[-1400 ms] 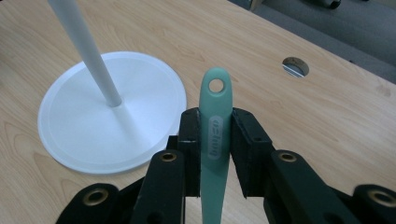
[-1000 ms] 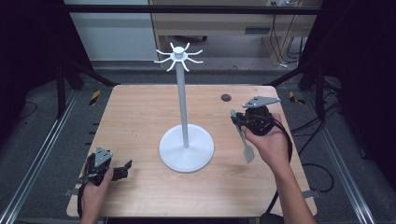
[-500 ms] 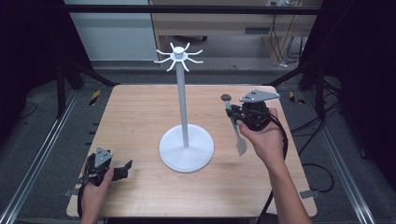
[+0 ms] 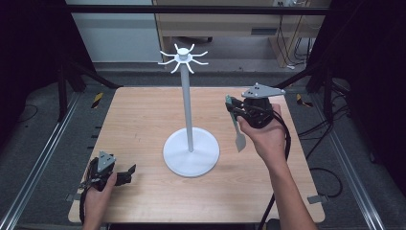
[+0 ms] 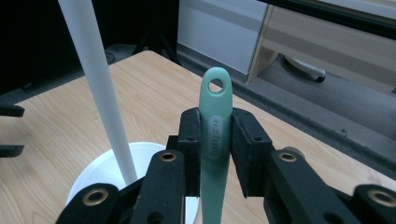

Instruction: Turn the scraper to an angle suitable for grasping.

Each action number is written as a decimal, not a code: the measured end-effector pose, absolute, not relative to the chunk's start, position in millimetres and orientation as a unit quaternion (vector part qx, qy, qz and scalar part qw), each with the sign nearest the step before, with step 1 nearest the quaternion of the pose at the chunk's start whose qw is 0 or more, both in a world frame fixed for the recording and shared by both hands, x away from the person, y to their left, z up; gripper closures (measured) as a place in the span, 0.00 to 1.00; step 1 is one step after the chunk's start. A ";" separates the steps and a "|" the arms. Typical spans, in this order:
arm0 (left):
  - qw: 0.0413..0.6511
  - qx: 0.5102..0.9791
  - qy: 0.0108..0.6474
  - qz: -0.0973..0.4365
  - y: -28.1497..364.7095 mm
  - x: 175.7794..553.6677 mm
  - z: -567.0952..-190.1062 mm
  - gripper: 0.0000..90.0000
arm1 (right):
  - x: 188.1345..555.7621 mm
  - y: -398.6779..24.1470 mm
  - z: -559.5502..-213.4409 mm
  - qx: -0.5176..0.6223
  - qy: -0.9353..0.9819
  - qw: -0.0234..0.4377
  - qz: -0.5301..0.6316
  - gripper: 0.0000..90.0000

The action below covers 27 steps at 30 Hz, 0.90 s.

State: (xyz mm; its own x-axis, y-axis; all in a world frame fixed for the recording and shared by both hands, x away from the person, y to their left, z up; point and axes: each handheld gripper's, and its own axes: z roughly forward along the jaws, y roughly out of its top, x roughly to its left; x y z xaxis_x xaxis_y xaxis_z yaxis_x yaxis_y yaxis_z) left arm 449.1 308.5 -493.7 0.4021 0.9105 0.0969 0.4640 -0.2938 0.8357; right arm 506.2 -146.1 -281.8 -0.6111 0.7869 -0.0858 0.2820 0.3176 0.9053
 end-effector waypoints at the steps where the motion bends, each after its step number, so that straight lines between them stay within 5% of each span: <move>1: 0.376 0.748 0.459 0.296 308.4 449.2 -493.8 0.03 | 506.2 -146.1 -281.8 0.349 0.766 0.270 0.468 0.83; 27: 0.379 0.746 0.460 0.297 309.6 448.6 -492.7 0.03 | 499.7 -131.7 -253.3 0.318 0.753 0.280 0.504 0.83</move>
